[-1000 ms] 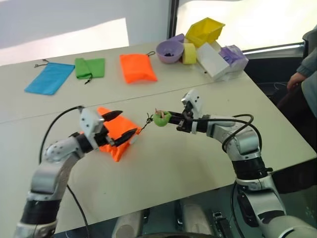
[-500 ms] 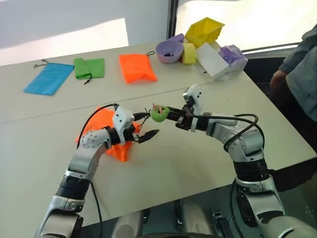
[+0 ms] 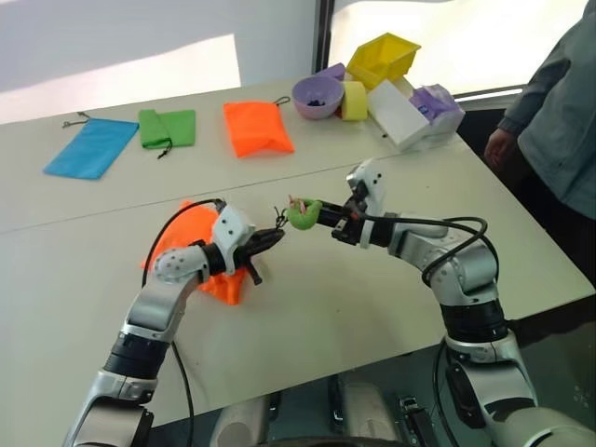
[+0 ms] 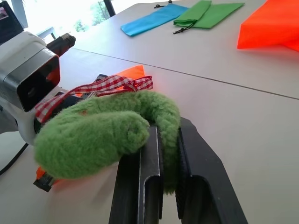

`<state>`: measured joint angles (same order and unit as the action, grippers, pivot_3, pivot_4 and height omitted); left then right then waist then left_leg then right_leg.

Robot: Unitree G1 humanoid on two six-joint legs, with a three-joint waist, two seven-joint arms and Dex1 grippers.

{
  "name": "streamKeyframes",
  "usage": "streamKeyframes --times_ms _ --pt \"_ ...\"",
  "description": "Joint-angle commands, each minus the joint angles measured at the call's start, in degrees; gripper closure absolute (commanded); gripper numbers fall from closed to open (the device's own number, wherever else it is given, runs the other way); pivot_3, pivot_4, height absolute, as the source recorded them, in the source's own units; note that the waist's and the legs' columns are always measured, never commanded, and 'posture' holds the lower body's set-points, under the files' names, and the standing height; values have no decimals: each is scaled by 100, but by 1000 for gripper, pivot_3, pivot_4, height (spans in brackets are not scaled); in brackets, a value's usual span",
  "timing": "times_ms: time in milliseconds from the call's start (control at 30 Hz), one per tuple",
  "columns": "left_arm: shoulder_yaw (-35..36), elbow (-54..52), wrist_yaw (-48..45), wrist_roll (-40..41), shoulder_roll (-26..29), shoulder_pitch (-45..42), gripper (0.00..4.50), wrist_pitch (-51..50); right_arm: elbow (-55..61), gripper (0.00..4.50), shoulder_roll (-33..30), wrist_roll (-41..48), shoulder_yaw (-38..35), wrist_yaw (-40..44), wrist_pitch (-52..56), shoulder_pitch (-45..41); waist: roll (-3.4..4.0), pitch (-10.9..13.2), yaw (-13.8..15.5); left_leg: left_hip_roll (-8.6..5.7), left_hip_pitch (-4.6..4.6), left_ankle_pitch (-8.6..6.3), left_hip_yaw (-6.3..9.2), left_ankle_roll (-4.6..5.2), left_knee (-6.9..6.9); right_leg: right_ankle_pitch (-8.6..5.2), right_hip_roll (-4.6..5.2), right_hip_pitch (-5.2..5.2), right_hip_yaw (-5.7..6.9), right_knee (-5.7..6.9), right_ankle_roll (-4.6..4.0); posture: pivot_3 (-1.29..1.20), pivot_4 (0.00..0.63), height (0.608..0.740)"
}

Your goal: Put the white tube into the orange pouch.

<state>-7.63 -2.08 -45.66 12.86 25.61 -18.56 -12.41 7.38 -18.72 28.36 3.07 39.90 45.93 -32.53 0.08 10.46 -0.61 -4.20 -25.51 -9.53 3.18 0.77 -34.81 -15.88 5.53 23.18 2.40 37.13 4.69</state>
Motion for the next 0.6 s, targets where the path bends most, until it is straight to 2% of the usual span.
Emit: streamKeyframes --times_ms 33,300,400,500,600 --pt "-136 -359 -162 -206 355 114 4410 -255 -117 4500 57 27 -300 -193 -233 -242 0 0 -5 0 1 0 0 0 0 0 0 2 0 0 0 0 150 740" --pt "-294 -1060 -446 3 992 242 4410 -1625 -523 4500 201 486 -817 -547 -82 -522 1 1 0 0 0 0 0 0 2 0 0 9 -1 -2 -2 0 150 740" --pt "-52 -921 -141 -25 847 -30 4410 -1446 -499 4500 49 294 -571 -464 -260 -401 1 2 13 0 0 0 0 0 3 0 1 10 -1 -2 -2 0 150 740" --pt "-168 -1019 -436 -24 1176 163 4410 -1523 -725 4500 125 345 -790 -725 -288 -501 1 2 -21 0 1 0 0 0 0 0 1 10 0 -2 -2 0 150 740" --pt "-46 -1045 -298 75 1083 151 4410 -1475 -675 4500 30 334 -703 -641 -309 -475 2 2 -10 0 1 0 -2 0 4 0 0 6 -4 1 -3 0 150 740"
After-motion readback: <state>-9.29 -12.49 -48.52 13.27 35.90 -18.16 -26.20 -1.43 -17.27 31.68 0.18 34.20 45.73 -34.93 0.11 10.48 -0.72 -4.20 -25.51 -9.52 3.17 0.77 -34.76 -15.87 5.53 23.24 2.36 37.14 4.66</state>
